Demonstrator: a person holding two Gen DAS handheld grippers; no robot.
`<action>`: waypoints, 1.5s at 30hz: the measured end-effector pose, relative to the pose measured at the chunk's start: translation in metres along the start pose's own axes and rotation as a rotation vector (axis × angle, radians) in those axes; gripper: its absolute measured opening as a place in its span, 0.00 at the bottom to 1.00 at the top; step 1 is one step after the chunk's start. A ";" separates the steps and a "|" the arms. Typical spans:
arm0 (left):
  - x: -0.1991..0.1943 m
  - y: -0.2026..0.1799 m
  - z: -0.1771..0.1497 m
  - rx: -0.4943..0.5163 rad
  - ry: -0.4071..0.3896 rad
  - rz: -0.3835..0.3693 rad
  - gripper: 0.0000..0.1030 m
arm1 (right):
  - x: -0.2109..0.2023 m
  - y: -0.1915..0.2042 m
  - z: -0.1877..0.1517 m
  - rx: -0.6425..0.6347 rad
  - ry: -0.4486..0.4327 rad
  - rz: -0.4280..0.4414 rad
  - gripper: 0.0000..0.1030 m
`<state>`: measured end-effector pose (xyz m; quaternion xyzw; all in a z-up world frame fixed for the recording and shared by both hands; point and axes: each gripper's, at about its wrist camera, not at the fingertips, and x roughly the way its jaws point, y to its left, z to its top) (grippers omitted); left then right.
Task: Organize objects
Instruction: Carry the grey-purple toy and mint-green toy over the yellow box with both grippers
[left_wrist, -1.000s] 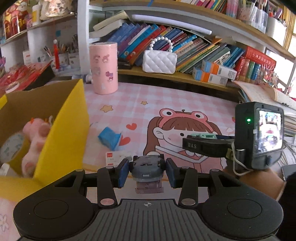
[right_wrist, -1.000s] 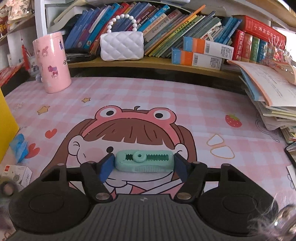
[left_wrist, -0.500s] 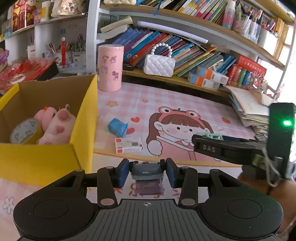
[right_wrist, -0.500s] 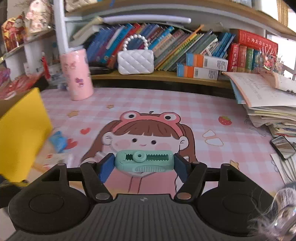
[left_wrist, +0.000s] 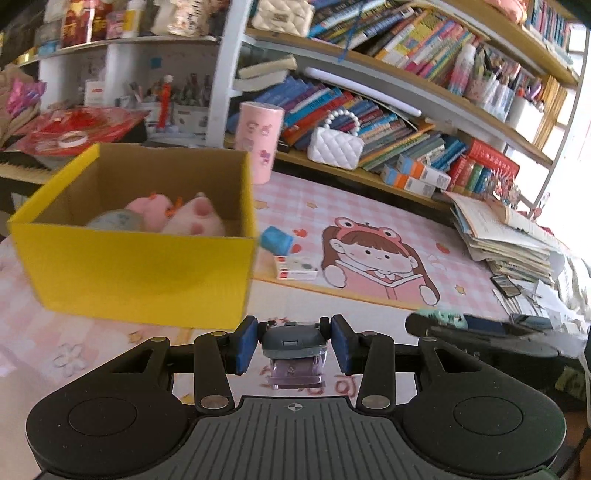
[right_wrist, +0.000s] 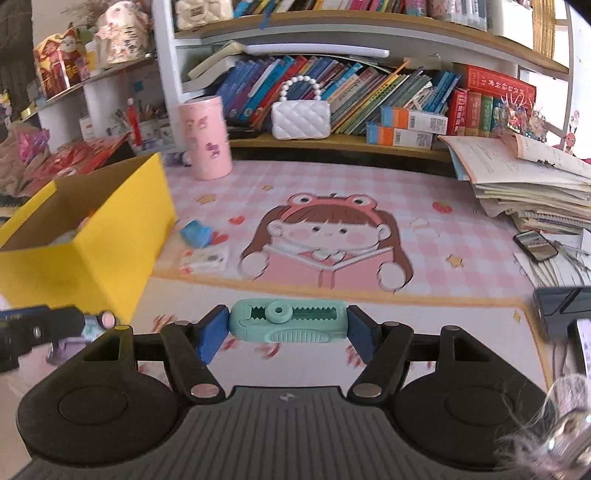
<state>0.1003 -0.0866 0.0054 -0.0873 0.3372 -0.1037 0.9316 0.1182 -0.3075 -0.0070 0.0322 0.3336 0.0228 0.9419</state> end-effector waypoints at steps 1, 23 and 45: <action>-0.005 0.005 -0.002 -0.006 -0.004 0.002 0.40 | -0.005 0.006 -0.004 -0.003 0.001 0.003 0.65; -0.118 0.113 -0.029 -0.084 -0.114 0.058 0.40 | -0.073 0.153 -0.058 -0.153 -0.023 0.117 0.65; -0.144 0.151 -0.012 -0.093 -0.198 0.034 0.40 | -0.086 0.210 -0.056 -0.219 -0.044 0.138 0.65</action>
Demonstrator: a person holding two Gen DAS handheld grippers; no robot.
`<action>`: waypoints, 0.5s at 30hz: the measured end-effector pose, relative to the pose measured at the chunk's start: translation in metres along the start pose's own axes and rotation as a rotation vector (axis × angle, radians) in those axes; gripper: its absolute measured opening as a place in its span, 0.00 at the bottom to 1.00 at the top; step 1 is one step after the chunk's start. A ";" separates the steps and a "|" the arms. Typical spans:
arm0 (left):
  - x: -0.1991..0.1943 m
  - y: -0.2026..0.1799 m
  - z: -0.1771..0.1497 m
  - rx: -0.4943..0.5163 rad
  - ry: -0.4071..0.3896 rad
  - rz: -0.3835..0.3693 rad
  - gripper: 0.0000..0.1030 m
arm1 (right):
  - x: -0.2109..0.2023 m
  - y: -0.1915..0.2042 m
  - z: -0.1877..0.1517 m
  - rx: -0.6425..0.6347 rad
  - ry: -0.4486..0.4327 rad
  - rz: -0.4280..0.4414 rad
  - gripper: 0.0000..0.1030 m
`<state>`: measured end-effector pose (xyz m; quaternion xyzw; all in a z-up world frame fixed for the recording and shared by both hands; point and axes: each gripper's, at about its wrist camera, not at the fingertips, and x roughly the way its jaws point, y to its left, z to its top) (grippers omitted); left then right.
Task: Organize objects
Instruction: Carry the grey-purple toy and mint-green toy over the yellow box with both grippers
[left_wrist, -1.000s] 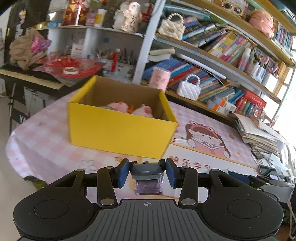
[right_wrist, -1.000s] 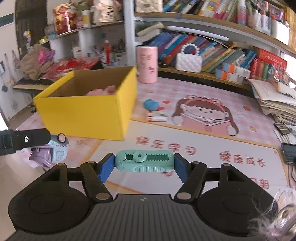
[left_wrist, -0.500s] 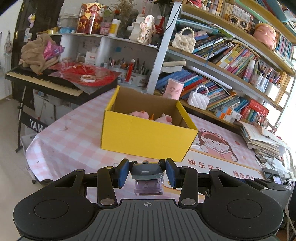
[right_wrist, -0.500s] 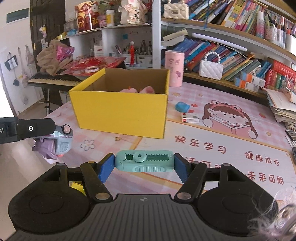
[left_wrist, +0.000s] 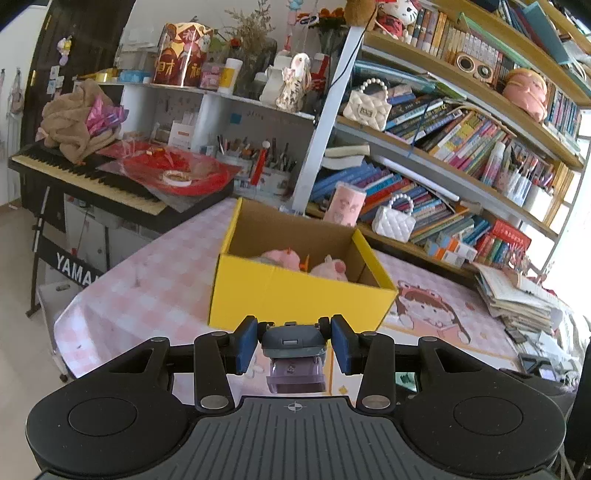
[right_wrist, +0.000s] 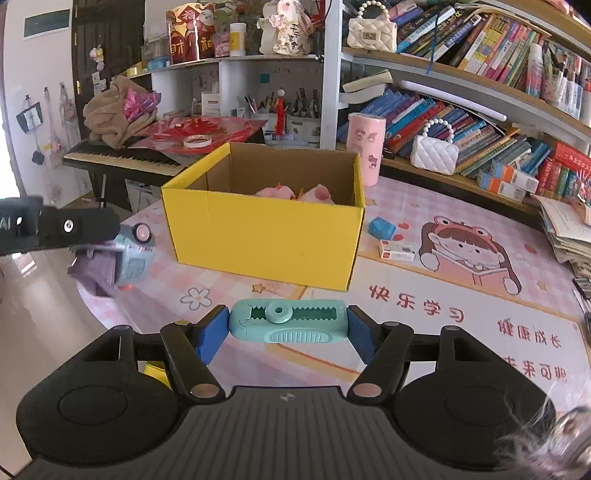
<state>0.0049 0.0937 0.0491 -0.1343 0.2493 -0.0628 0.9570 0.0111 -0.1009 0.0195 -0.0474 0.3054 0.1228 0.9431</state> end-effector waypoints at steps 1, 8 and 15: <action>0.003 0.000 0.003 0.000 -0.004 0.000 0.40 | 0.001 -0.002 0.002 -0.002 -0.003 0.001 0.65; 0.028 -0.006 0.033 0.000 -0.050 0.005 0.40 | 0.016 -0.014 0.032 0.002 -0.059 0.004 0.65; 0.072 -0.015 0.065 0.009 -0.086 0.048 0.40 | 0.051 -0.039 0.085 0.005 -0.131 0.027 0.65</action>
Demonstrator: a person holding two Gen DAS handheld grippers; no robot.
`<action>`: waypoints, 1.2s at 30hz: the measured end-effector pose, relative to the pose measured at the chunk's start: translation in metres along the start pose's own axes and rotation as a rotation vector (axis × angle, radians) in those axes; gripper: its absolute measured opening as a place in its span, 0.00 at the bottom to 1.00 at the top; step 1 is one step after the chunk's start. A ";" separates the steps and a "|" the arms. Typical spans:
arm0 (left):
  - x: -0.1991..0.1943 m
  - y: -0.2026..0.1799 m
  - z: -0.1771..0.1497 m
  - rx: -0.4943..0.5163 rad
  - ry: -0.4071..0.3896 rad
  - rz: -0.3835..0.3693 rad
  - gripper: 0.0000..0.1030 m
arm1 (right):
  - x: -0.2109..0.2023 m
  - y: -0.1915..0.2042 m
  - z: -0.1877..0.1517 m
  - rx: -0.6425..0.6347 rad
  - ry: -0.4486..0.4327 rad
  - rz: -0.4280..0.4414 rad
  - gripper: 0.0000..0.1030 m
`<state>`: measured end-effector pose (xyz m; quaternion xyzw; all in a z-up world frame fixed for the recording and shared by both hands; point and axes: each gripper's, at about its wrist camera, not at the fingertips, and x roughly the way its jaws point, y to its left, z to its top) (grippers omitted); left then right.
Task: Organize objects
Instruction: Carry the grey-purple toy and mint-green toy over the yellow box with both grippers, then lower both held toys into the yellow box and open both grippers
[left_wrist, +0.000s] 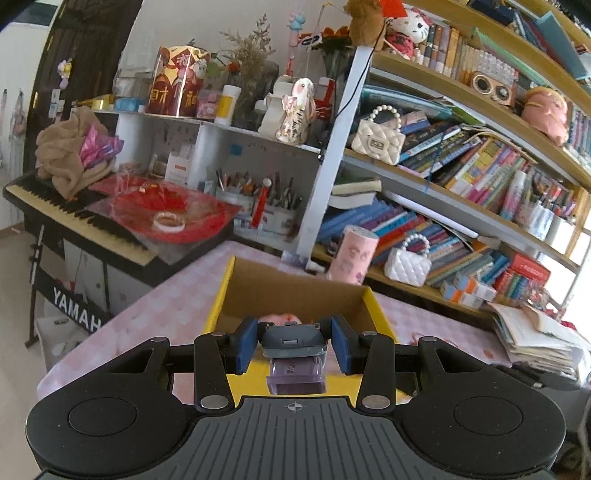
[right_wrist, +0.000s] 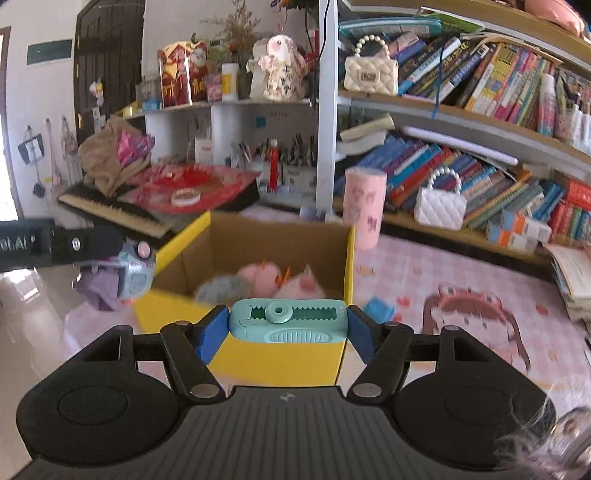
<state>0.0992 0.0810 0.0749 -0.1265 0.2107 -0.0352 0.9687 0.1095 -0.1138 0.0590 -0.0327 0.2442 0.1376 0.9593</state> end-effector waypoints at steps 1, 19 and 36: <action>0.010 -0.001 0.003 0.003 0.002 0.011 0.40 | 0.008 -0.004 0.007 -0.003 -0.008 0.007 0.65; 0.129 0.003 -0.009 0.033 0.184 0.193 0.40 | 0.156 -0.021 0.048 -0.207 0.125 0.132 0.65; 0.139 -0.002 -0.023 0.129 0.221 0.237 0.40 | 0.218 0.002 0.047 -0.379 0.352 0.243 0.65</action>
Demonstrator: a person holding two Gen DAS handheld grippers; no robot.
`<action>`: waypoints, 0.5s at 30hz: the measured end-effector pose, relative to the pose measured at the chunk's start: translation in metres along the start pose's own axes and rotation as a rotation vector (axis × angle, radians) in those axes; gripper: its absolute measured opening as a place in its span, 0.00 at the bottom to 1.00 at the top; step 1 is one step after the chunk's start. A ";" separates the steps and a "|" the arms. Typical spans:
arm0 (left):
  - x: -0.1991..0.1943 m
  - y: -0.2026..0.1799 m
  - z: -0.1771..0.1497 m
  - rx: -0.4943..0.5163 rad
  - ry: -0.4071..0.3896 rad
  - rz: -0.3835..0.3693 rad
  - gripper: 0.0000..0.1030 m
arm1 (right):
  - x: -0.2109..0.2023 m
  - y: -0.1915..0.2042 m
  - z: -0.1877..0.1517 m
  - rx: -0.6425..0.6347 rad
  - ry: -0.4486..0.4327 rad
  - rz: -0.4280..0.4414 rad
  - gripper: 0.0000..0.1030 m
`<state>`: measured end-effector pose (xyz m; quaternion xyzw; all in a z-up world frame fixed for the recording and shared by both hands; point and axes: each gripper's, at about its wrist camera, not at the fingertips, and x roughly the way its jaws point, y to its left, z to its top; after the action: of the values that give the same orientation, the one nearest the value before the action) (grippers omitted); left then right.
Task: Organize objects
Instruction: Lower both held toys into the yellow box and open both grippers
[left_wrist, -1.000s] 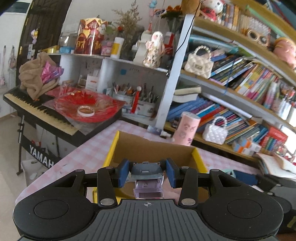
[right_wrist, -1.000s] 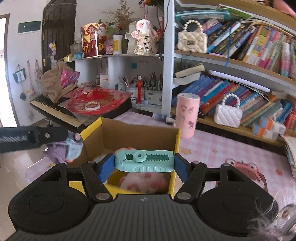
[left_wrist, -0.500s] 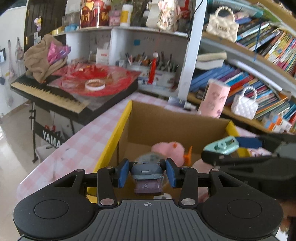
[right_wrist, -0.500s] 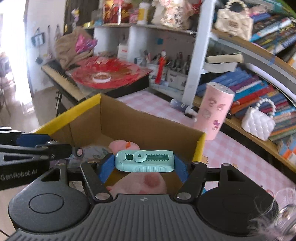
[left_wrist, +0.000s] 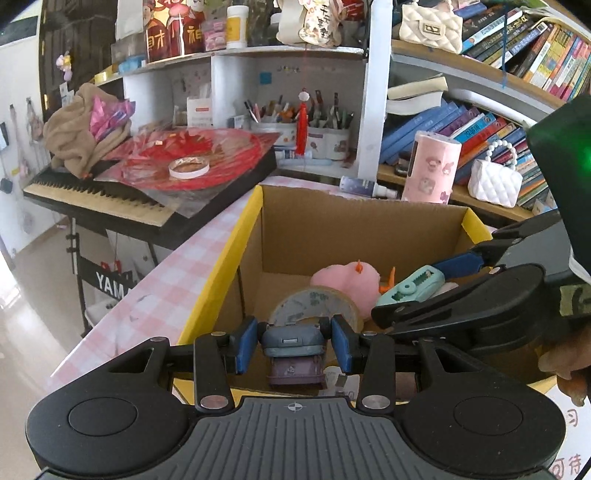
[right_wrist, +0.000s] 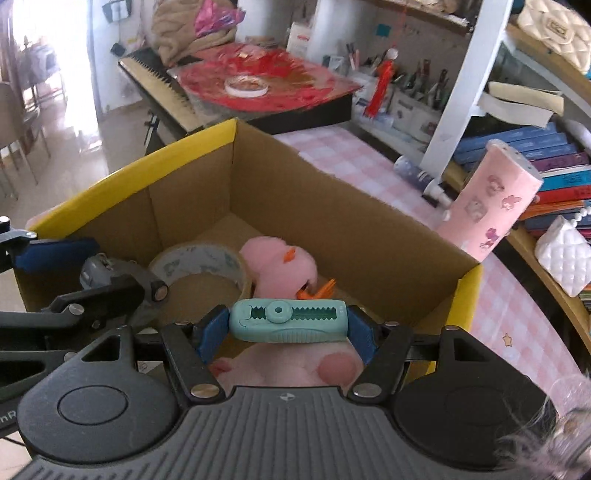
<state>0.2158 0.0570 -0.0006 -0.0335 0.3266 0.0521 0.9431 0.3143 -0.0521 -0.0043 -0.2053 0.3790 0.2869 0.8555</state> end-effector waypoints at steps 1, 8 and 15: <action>-0.001 0.001 0.000 -0.009 -0.001 -0.003 0.40 | 0.001 0.000 0.000 0.002 0.003 0.008 0.65; -0.025 -0.001 0.002 -0.004 -0.101 0.002 0.49 | -0.014 -0.003 -0.004 0.066 -0.067 -0.010 0.82; -0.065 0.006 0.006 -0.011 -0.225 0.015 0.75 | -0.072 -0.008 -0.018 0.231 -0.247 -0.056 0.82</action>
<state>0.1682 0.0585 0.0442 -0.0302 0.2188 0.0644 0.9732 0.2703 -0.0925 0.0402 -0.0790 0.2955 0.2405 0.9212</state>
